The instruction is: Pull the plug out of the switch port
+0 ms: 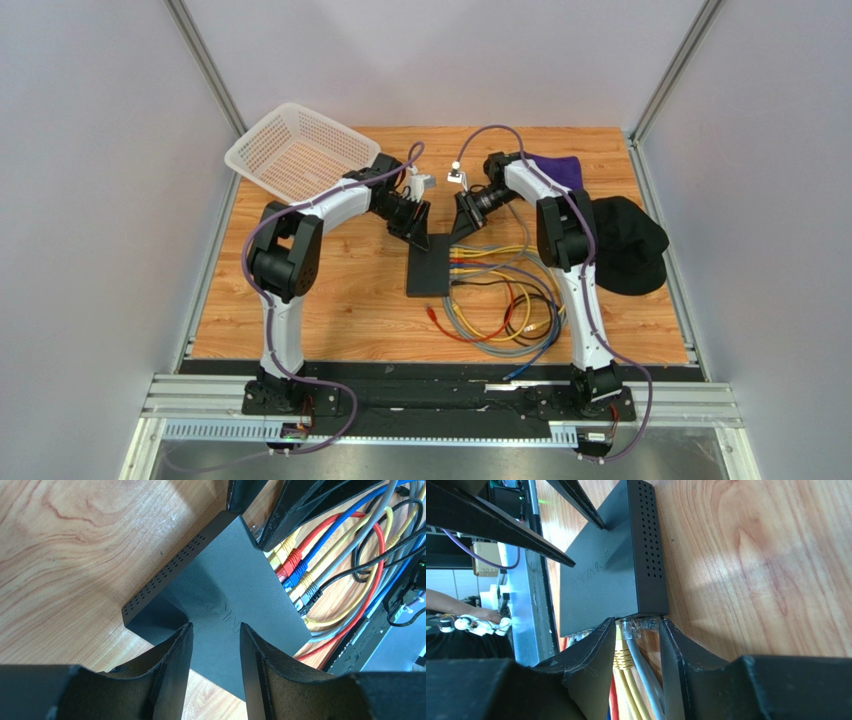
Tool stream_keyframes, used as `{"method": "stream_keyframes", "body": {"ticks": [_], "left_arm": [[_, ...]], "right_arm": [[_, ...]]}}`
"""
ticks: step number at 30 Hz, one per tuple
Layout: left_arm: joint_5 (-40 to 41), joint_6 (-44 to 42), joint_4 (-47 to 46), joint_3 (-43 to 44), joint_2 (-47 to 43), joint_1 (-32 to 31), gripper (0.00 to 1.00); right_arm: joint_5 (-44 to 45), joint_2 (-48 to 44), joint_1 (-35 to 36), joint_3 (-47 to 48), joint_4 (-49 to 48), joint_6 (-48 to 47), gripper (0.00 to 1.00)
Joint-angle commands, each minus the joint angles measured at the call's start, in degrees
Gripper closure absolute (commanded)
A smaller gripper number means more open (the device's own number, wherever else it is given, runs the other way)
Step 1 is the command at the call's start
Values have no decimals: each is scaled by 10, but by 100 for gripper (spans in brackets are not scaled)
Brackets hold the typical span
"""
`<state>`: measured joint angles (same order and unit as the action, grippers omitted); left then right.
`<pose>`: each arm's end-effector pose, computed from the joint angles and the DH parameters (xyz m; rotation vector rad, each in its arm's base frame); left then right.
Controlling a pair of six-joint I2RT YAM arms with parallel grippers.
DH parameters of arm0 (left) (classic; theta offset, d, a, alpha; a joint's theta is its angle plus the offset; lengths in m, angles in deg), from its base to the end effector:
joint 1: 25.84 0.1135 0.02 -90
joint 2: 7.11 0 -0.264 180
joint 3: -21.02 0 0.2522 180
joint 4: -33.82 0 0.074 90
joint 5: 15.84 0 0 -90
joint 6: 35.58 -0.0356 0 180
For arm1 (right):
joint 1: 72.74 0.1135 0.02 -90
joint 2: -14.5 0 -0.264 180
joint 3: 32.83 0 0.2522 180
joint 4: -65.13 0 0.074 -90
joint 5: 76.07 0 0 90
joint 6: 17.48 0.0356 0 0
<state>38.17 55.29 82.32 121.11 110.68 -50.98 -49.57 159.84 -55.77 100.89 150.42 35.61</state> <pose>0.3757 -0.1994 0.1763 0.7523 2.6150 -0.9879 0.4435 0.1686 0.1236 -1.0914 2.3619 1.6118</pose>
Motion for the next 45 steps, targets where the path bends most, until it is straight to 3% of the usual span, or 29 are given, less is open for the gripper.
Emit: {"method": "stream_keyframes", "body": {"ticks": [1, 5, 9, 15, 27, 45], "left_arm": [[43, -26, 11, -15, 42, -9, 49], [43, -24, 12, -13, 43, -9, 49], [36, -20, 9, -11, 45, -9, 49], [36, -20, 8, -8, 46, -10, 49], [42, -27, 9, -9, 45, -14, 48], [40, -24, 13, -3, 50, -17, 48]], "right_arm": [[-29, -4, -7, 38, 22, 61, 60], [-22, -48, -36, 36, 12, 73, 60], [-14, -105, -30, -39, 14, 18, 60], [-35, -81, -11, -86, 29, 3, 61], [-40, -45, -12, -39, -41, 68, 60], [1, -27, -15, -60, -104, 130, 60]]}}
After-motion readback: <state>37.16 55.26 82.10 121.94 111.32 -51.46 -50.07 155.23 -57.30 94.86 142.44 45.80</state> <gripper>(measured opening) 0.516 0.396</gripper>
